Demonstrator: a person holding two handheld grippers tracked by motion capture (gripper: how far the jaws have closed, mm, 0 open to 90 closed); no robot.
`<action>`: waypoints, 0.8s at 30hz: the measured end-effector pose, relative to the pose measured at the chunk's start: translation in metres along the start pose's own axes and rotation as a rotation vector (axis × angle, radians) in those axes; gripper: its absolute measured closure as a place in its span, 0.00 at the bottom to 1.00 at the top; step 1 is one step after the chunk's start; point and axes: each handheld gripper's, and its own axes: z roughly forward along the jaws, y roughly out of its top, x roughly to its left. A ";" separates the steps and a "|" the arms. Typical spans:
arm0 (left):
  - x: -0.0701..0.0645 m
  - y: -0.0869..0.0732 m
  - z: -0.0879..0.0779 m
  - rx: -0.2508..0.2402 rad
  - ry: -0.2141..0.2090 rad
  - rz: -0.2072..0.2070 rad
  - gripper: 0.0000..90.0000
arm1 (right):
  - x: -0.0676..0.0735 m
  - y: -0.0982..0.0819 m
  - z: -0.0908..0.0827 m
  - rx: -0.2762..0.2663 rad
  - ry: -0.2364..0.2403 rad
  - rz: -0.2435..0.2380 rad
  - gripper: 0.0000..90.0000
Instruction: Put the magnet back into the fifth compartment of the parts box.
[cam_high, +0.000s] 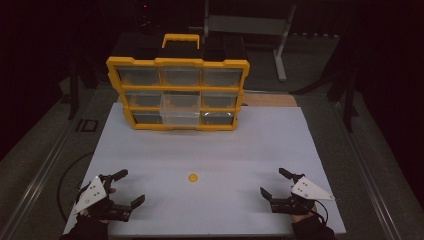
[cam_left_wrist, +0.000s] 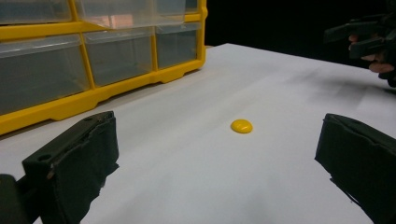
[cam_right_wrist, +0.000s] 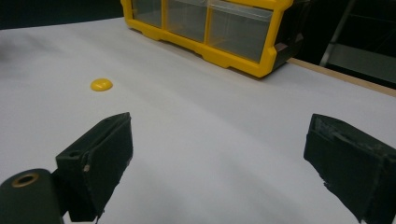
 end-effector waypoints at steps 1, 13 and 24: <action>0.000 0.000 0.000 0.000 -0.002 -0.004 0.00 | 0.000 0.000 0.000 0.003 0.000 -0.005 0.09; 0.000 -0.001 0.001 -0.002 -0.009 -0.014 0.00 | 0.001 -0.001 0.003 0.017 0.018 -0.004 0.09; 0.001 -0.002 0.002 0.002 -0.027 -0.016 0.00 | 0.002 0.002 0.003 0.021 0.008 -0.017 0.09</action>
